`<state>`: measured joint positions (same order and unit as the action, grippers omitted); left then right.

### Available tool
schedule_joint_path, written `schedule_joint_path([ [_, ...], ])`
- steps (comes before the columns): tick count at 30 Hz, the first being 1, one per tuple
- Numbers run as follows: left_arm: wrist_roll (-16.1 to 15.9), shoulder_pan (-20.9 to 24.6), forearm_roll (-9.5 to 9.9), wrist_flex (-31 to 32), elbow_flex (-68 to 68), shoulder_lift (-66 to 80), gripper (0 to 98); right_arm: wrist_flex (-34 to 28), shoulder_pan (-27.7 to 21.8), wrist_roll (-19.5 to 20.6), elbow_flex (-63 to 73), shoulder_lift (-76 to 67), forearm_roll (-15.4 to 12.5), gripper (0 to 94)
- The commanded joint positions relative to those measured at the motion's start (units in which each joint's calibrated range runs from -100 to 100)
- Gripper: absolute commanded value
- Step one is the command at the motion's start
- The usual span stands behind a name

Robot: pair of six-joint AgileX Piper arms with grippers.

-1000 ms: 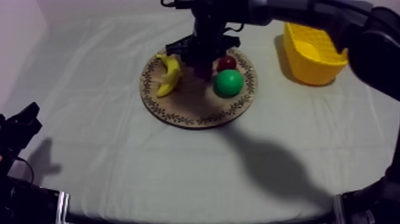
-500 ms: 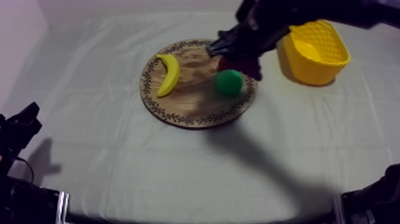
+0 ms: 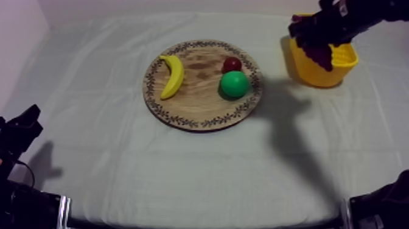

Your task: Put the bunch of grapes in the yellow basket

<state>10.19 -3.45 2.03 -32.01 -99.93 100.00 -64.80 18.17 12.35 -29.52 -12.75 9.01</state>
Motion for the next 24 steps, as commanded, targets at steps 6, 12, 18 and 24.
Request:
schedule_joint_path([
  [6,-0.01,0.02,-0.01,0.0,0.04,0.0,0.1,-0.08,-5.44,1.2,8.67,2.38,0.69,29.9],
  [12,-0.01,0.02,-0.01,0.0,0.04,0.0,0.1,1.41,-10.03,0.63,17.57,7.63,-0.37,30.2],
  [18,-0.01,0.02,-0.01,0.0,0.04,0.0,0.1,2.9,-12.78,-0.11,25.11,14.54,-1.12,30.4],
  [24,-0.01,0.02,-0.01,0.0,0.04,0.0,0.1,3.14,-14.47,-0.54,30.88,22.14,-1.59,30.3],
])
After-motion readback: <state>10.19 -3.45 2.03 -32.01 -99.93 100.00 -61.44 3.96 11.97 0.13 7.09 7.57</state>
